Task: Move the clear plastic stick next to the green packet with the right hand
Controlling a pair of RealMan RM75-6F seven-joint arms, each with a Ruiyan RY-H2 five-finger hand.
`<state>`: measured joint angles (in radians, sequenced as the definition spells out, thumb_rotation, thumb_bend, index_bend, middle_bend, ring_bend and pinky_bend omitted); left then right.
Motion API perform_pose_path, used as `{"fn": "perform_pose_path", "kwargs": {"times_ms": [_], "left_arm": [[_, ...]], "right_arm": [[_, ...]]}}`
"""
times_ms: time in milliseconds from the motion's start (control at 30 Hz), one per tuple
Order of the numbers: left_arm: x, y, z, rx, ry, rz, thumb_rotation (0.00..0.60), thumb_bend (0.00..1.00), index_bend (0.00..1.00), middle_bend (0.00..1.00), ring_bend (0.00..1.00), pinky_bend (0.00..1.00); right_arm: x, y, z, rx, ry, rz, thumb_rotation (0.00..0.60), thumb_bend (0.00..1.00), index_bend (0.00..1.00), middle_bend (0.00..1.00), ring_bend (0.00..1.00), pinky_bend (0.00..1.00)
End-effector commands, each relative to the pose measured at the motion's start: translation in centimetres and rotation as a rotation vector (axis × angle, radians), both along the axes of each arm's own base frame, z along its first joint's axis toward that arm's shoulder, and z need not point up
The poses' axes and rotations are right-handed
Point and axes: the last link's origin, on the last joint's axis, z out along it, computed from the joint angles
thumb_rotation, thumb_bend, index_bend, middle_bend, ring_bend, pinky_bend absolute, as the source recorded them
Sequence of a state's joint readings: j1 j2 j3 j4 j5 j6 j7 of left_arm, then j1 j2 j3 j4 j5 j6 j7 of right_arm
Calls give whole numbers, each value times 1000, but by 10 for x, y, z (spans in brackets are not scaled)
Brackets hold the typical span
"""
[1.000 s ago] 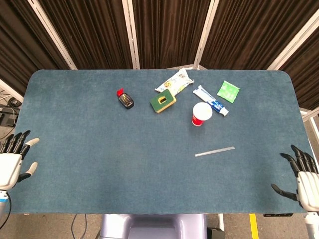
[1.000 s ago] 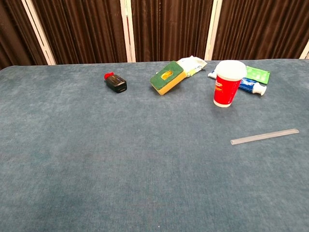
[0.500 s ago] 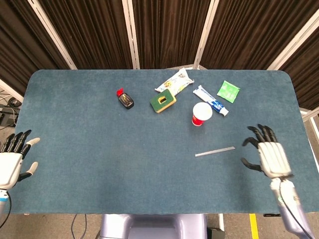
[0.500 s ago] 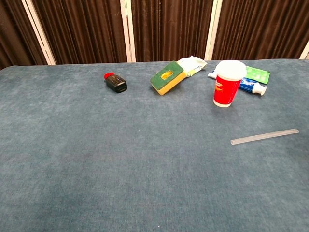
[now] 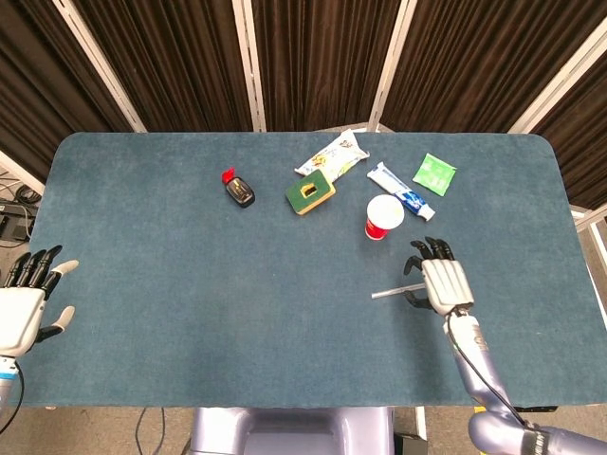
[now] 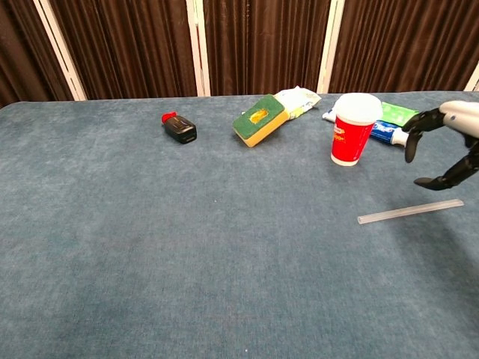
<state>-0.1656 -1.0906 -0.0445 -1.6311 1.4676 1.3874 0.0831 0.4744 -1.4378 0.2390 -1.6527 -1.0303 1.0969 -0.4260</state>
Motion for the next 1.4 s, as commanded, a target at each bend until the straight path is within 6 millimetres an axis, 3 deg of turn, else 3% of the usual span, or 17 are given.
{"fn": "perform_pose_path", "kwargs": {"times_ms": [33, 300, 533, 1400], "left_arm": [[1, 1, 0, 0, 0, 3, 600, 385, 201, 0, 0, 0], [2, 4, -1, 2, 1, 12, 600, 385, 205, 0, 0, 0], [2, 3, -1, 1, -2, 12, 600, 384, 206, 0, 0, 0], [2, 4, -1, 4, 0, 16, 600, 384, 209, 0, 0, 0]], "right_arm": [[-2, -6, -14, 14, 1, -19, 600, 283, 464, 140, 0, 0], [-12, -13, -31, 35, 3, -56, 600, 296, 464, 140, 0, 0], [-21, -7, -43, 47, 1, -85, 600, 288, 465, 140, 0, 0], [-38, -12, -59, 28, -36, -141, 600, 290, 509, 140, 0, 0]]}}
